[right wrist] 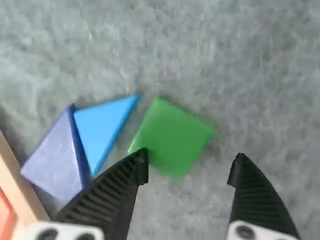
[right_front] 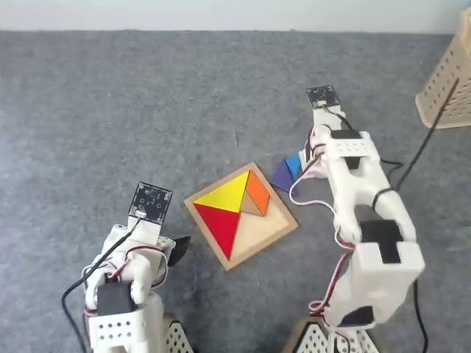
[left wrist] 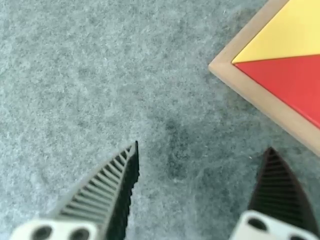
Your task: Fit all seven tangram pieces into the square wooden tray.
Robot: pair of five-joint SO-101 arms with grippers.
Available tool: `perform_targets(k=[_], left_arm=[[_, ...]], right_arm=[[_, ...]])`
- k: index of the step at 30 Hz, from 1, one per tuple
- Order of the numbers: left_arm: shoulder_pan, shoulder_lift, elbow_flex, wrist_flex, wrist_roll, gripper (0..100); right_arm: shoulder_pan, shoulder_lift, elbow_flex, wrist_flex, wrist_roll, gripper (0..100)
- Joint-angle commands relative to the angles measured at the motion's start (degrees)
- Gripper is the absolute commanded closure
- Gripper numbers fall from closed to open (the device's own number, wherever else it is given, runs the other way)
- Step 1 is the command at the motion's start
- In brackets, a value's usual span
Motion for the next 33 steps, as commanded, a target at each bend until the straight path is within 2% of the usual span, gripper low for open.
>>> perform_targets(k=[1,8,13,22,27,30,33], left_arm=[[0.3,-0.8,-0.3,0.0,-0.3,65],[0.3,-0.8,-0.3,0.0,-0.3,65],[0.3,-0.8,-0.3,0.0,-0.3,65],[0.3,-0.8,-0.3,0.0,-0.3,65],[0.3,-0.8,-0.3,0.0,-0.3,65],[0.3,-0.8,-0.3,0.0,-0.3,65],[0.3,-0.8,-0.3,0.0,-0.3,65]], right_arm=[[-0.2,0.0,-4.7,-0.6,-0.7,72.9],[-1.2,-0.8,-5.1,0.2,-1.2,72.8],[-2.9,-3.5,-5.2,-0.3,-7.2,73.1],[-4.0,4.7,-7.6,-4.7,-8.6,73.1],[-4.0,7.2,-9.8,-2.9,-15.2,73.1],[-3.3,7.4,-9.9,-0.7,-16.5,73.4],[-3.0,7.3,-9.9,2.2,-16.5,80.5]])
